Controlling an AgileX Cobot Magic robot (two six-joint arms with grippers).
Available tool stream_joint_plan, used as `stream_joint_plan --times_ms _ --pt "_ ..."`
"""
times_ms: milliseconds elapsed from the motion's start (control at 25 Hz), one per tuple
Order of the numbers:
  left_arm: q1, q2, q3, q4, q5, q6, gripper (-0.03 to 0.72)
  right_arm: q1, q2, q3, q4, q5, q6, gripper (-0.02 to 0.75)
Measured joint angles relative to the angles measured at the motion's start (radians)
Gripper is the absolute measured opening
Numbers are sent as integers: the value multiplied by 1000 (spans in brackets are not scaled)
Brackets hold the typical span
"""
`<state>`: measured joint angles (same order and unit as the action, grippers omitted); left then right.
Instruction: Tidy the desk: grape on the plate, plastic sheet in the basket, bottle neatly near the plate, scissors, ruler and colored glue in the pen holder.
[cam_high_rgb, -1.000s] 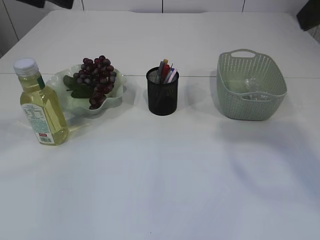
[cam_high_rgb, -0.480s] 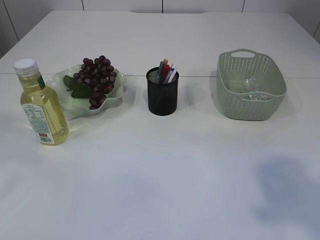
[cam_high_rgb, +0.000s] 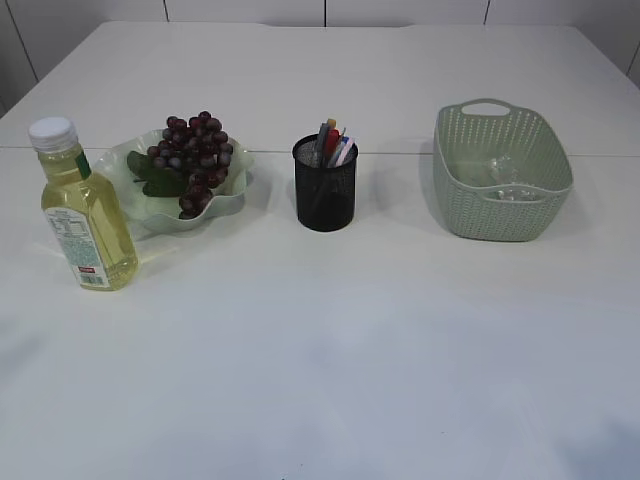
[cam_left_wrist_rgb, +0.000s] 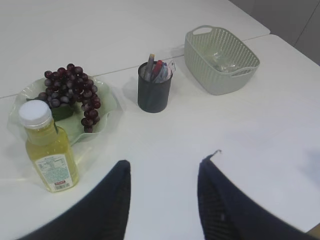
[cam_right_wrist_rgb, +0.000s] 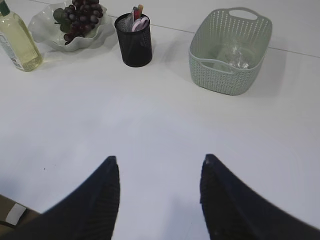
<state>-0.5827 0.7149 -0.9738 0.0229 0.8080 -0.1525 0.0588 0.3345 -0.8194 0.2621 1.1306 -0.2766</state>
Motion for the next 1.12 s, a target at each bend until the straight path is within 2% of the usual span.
stream_joint_plan --times_ms 400,640,1120 --pt "0 -234 203 1 -17 12 325 0 -233 184 0 -7 -2 417" --pt "0 -324 267 1 70 20 325 0 -316 258 0 -7 -2 417" --pt "0 -598 398 1 185 35 325 0 -352 299 0 -7 -2 417"
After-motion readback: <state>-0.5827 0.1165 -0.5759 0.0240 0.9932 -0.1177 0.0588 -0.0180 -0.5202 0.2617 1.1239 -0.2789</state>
